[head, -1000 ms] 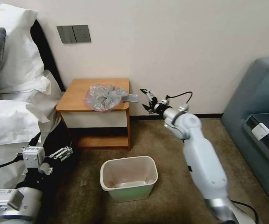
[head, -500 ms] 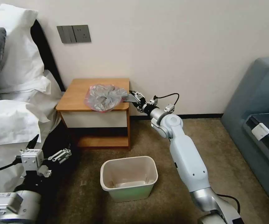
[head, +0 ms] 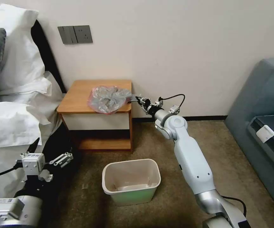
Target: Pick up the garbage bag from the table and place it over the trash can.
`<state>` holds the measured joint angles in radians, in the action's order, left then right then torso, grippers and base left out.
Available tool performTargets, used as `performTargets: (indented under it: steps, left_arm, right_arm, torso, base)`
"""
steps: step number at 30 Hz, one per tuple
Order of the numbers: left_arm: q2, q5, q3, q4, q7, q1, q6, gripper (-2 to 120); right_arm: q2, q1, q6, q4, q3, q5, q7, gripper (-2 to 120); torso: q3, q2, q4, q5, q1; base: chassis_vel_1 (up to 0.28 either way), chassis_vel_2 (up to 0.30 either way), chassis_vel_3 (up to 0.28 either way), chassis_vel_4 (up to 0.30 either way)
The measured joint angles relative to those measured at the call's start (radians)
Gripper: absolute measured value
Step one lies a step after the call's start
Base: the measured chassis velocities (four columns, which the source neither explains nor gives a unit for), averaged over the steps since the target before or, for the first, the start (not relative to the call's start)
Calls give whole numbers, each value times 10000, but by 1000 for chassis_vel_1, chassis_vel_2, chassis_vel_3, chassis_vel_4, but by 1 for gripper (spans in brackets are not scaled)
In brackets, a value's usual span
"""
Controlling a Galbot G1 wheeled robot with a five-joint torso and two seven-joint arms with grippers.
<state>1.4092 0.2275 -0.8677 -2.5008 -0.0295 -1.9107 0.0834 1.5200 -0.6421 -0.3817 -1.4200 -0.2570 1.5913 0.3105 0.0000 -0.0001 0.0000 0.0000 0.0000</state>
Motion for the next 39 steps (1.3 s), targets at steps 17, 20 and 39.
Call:
performTargets:
  steps: [17, 20, 39]
  left_arm:
    - [-70, -64, 70, 53, -26, 174, -117, 100]
    - [-99, -61, 98, 78, -27, 217, -117, 100]
    - [-141, -11, 156, 162, -2, 360, -358, 100]
  right_arm:
    - [-1827, -2389, 451, -5443, 1242, 1962, 3605, 0]
    - [-2198, -2843, 504, -6132, 1603, 1961, 3982, 0]
    - [-3862, -5292, 267, -7705, 2741, 556, 5397, 0]
  torso:
    - [-1, 1, 0, 2, 0]
    - [-1, 2, -1, 0, -1]
    - [-1, 2, -1, 0, 0]
  base:
    - [0, 0, 0, 0]
    - [0, 0, 0, 0]
    - [0, 0, 0, 0]
